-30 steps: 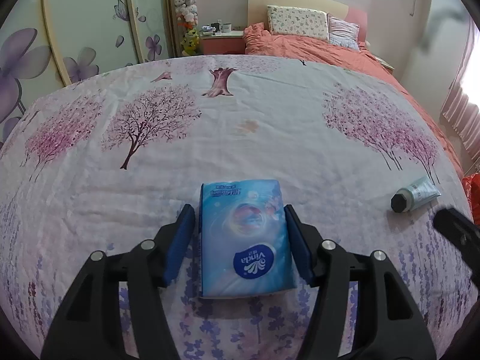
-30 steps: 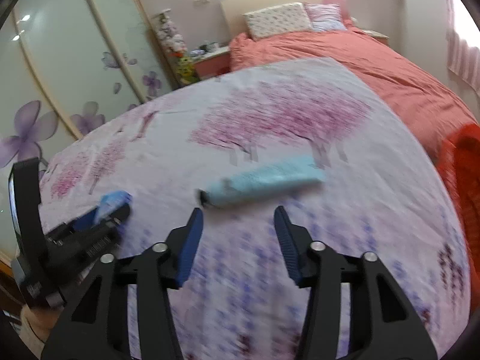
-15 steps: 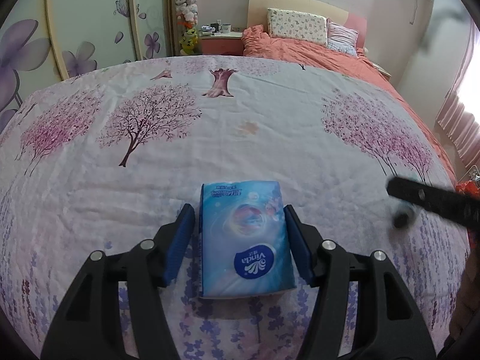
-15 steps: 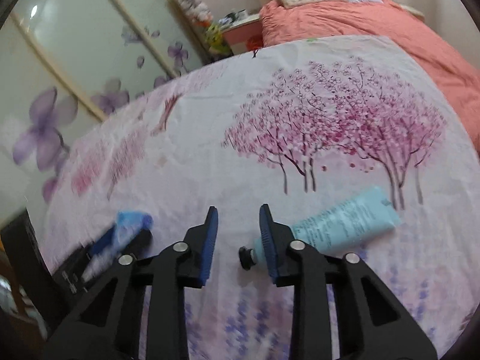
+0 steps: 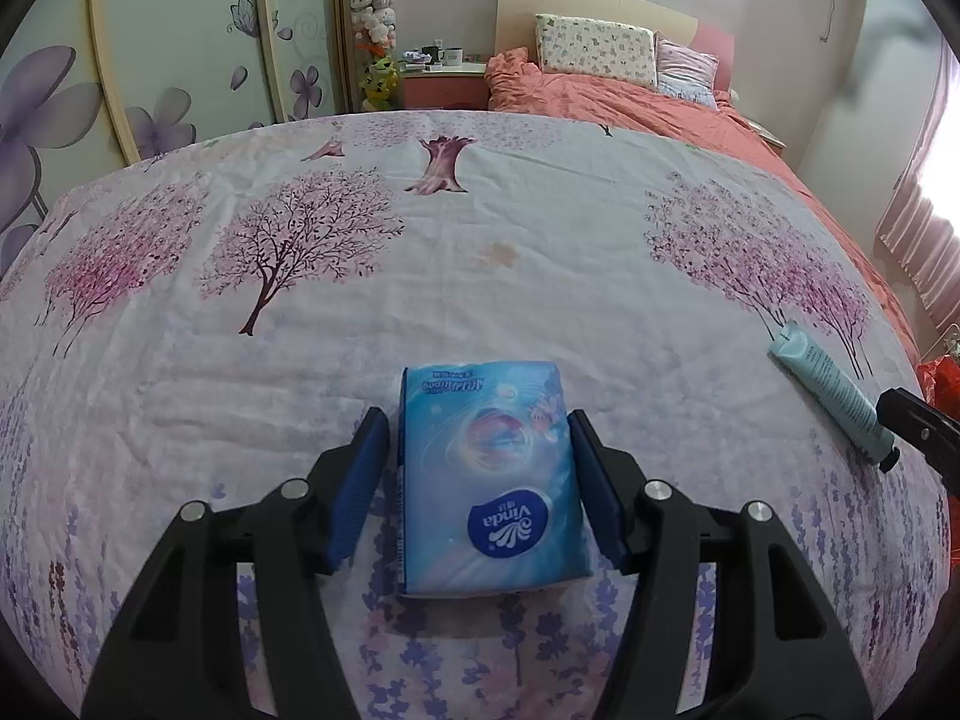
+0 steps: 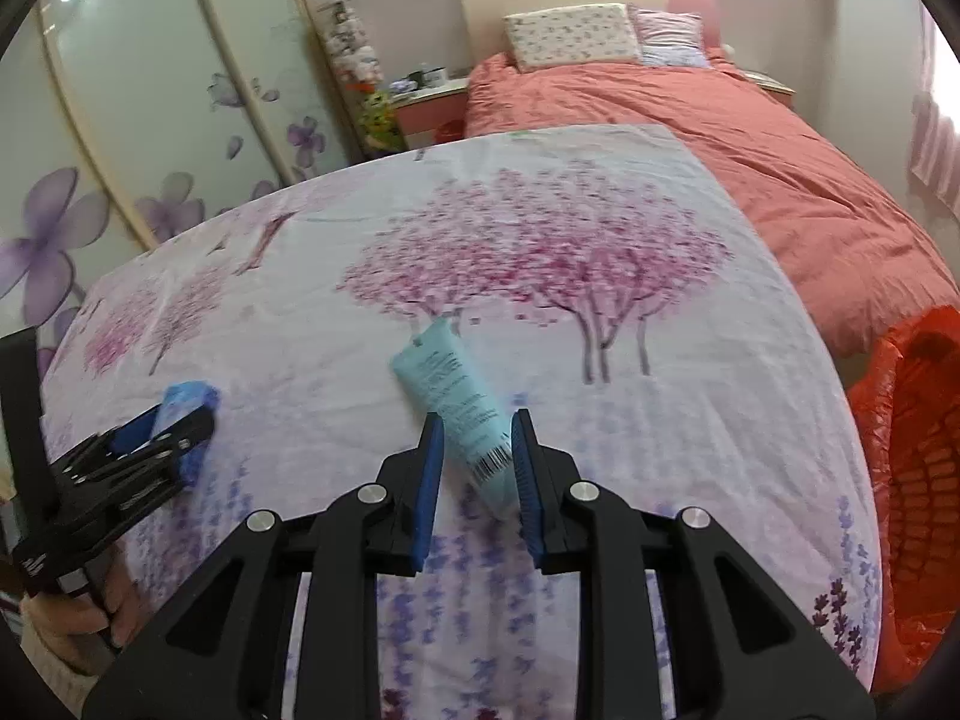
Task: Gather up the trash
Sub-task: 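Grasp the light blue cream tube with the right tool while the left tool holds the tissue pack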
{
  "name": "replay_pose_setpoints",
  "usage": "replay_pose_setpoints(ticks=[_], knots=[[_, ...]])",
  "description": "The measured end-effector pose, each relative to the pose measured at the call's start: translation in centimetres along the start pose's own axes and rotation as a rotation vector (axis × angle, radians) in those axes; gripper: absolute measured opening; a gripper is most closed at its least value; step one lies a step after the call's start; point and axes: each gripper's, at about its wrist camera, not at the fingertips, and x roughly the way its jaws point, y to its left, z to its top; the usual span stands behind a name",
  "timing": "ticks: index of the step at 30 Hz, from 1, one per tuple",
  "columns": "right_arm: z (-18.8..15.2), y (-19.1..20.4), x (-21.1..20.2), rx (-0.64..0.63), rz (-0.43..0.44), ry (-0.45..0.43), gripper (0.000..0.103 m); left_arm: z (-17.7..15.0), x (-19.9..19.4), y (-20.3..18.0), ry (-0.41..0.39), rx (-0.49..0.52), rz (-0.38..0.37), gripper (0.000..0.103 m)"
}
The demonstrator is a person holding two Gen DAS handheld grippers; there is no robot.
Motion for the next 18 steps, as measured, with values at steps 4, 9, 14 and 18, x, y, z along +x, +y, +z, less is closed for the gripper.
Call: replay_pose_setpoints(ticks=[4,9,14,18], knots=[[-0.1,-0.5,0.6,-0.01,-0.002,0.023,0.033,0.0,0.0,0.0,0.0,0.001,0.001,0.059],[-0.5,-0.3,1.0,-0.028,-0.013,0.031,0.04,0.0,0.0,0.0,0.002,0.005,0.006,0.059],[-0.9,0.8,1.6,-0.079,-0.052,0.025,0.04,0.0,0.0,-0.1,0.003,0.009,0.012,0.059],[-1.1,1.1,1.9,-0.08,-0.076,0.021,0.038,0.0,0.0,-0.3,0.005,0.013,0.018,0.06]])
